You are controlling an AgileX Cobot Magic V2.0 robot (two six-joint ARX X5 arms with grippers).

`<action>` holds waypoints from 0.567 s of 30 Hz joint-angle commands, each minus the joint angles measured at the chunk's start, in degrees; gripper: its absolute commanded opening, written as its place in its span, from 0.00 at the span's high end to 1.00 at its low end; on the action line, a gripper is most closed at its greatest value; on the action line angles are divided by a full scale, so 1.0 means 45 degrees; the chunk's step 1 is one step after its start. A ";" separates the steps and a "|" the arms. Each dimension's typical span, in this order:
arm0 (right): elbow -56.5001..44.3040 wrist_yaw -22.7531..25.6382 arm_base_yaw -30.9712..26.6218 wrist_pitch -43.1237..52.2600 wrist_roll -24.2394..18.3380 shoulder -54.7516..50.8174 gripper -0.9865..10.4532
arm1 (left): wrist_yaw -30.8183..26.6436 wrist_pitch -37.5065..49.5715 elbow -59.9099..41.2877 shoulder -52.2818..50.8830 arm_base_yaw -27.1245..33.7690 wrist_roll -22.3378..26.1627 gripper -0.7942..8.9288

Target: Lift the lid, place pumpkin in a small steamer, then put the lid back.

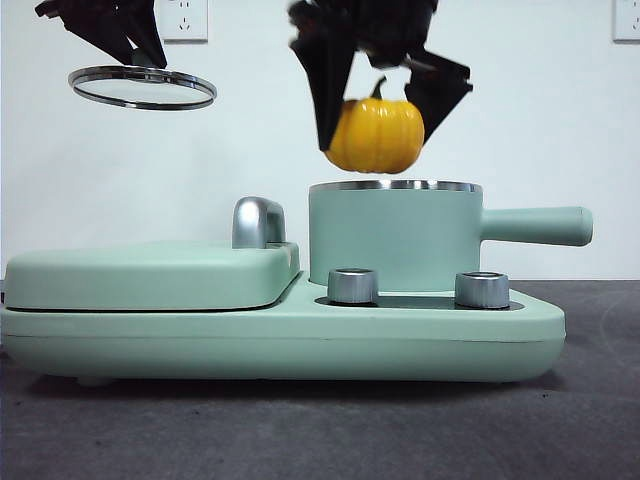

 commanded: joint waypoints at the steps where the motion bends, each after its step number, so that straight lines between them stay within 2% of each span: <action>1: 0.1156 0.0044 -0.0374 -0.0923 -0.0447 0.0899 0.65 | 0.0049 0.0369 0.0534 0.0146 -0.0019 -0.0024 0.90; 9: 0.1554 0.0000 -0.1025 -0.0918 -0.0665 0.2259 0.65 | 0.0049 0.0374 0.0534 0.0291 -0.0019 -0.0024 0.90; 17: 0.1549 0.0831 -0.0865 -0.0918 -0.0767 0.3138 0.65 | 0.0049 0.0369 0.0529 0.0403 -0.0019 -0.0024 0.90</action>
